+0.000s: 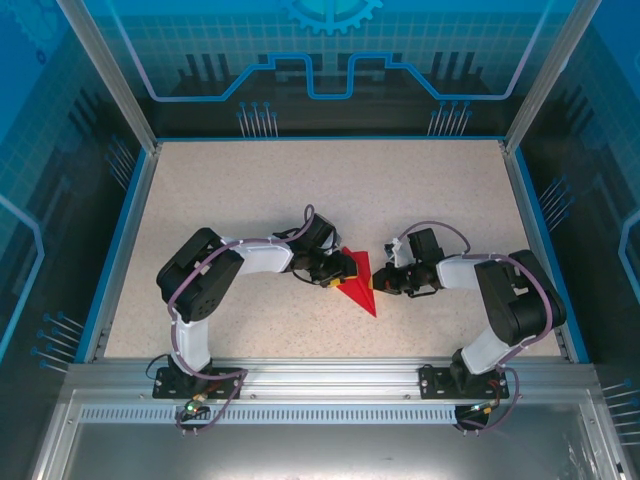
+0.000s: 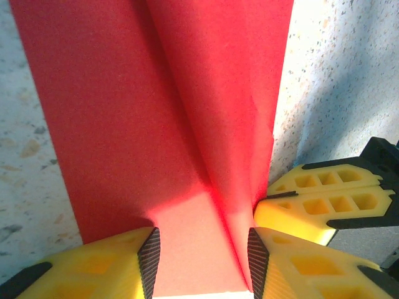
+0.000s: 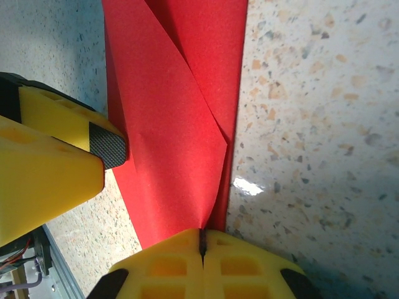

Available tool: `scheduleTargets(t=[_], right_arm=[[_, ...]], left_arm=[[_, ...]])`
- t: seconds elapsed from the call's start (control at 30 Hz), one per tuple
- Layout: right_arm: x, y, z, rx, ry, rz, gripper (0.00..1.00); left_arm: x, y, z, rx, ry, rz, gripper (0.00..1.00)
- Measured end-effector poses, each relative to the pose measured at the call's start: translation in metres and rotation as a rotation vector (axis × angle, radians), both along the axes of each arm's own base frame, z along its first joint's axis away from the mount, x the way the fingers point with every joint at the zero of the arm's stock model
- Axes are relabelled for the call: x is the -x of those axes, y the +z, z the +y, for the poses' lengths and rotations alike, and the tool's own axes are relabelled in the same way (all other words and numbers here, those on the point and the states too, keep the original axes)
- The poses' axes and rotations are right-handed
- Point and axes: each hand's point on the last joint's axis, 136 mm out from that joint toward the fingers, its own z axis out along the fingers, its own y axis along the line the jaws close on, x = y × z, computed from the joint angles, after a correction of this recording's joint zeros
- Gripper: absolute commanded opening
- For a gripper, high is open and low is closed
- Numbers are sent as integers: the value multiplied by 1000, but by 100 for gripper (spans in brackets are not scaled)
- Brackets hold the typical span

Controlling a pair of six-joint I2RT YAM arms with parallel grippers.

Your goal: Fold a paper plane with a square sheet of paper (fold left side to right side)

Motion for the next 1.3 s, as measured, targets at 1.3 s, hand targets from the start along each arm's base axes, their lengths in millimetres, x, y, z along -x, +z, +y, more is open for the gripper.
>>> scheduleTargets(t=[1.3], right_arm=[[0,-3,-2,26,-10,63,0]], left_arm=[[-24,13,-34,11,-67,-37,22]])
